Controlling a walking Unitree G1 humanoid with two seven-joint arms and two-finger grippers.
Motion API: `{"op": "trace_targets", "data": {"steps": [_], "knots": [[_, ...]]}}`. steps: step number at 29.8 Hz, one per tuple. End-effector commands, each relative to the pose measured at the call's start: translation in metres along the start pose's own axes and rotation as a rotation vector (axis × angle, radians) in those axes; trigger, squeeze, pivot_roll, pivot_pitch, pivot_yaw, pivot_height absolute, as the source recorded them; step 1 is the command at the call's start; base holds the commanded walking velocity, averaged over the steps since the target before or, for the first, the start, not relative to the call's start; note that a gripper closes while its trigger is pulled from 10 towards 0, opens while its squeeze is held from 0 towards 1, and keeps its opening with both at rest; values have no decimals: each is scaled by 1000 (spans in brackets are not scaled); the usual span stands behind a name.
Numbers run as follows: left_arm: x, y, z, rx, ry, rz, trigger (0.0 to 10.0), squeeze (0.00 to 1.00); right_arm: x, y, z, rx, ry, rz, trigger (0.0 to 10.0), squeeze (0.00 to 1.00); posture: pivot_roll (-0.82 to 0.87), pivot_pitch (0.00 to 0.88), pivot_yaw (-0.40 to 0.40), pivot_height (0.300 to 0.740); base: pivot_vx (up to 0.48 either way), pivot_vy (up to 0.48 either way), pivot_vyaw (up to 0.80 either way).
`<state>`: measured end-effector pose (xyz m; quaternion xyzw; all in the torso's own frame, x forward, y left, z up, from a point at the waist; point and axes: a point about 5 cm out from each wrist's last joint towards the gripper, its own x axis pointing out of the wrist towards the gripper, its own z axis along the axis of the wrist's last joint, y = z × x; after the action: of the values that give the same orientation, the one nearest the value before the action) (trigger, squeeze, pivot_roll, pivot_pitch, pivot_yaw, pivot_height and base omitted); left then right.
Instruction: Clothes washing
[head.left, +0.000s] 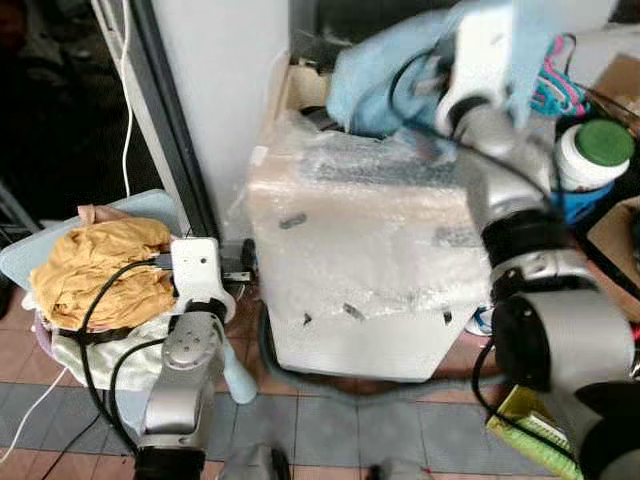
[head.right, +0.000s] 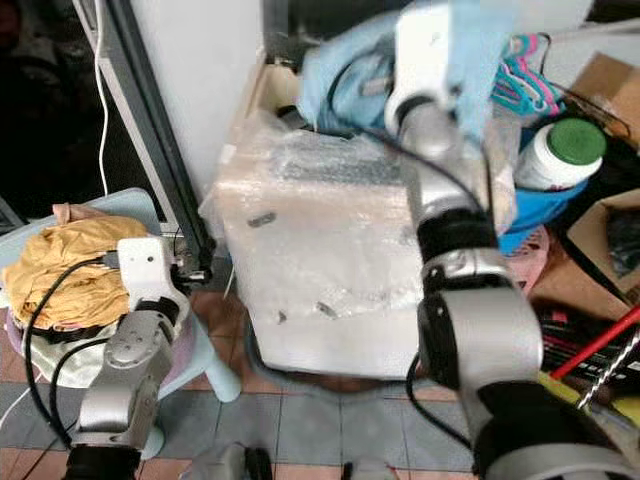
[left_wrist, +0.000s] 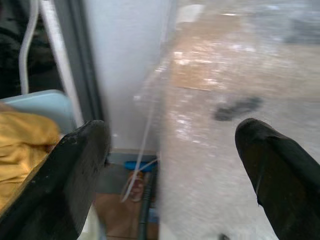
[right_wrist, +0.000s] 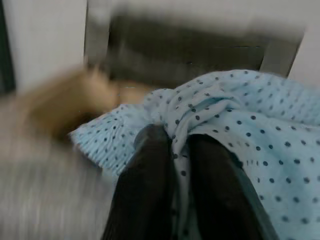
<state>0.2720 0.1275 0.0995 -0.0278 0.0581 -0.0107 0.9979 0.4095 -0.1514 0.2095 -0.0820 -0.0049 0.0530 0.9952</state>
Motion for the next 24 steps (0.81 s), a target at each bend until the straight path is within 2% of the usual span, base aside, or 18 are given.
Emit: {"op": "trace_targets", "data": {"steps": [1,4,6,7,8,9,10,11,17,20,24], "knots": [[2,0,5,-3,-10,-3,10000,0,-4,5,-14,22,47,21,10000,1000,-48,3,43,740,0,0,0],[3,0,5,-2,-10,-4,10000,0,-6,5,-19,23,52,23,10000,1000,-51,3,45,740,0,0,0],[3,0,5,0,-11,-6,10000,0,-12,1,-17,4,-14,16,10000,1000,-52,0,45,740,0,0,0],[3,0,5,0,-11,-6,10000,0,-12,1,-17,4,-14,16,10000,1000,-52,0,45,740,0,0,0],[3,0,6,2,-12,-5,10000,0,-14,0,-14,6,-50,10,10000,1000,-52,0,44,740,0,0,0],[3,1,6,-1,-20,-3,10000,0,-19,-1,-4,10,-147,20,10000,1000,-53,0,42,740,0,0,0],[3,1,6,-1,-20,-3,10000,0,-19,-1,-4,10,-147,20,10000,1000,-53,0,42,740,0,0,0],[3,2,7,-3,-24,-2,10000,0,-23,0,1,5,-197,31,10000,1000,-53,0,42,740,0,0,0],[3,2,7,-8,-25,0,10000,0,-25,6,1,-43,-204,69,10000,1000,-55,0,43,740,244,0,0],[3,1,7,-8,-28,-1,10000,0,-27,4,6,-106,-237,58,10000,1000,-51,0,41,740,315,0,0],[2,4,7,-11,-26,9,10000,0,-36,-9,18,-201,-344,-10,10000,1000,-51,0,35,740,311,0,0]]}}
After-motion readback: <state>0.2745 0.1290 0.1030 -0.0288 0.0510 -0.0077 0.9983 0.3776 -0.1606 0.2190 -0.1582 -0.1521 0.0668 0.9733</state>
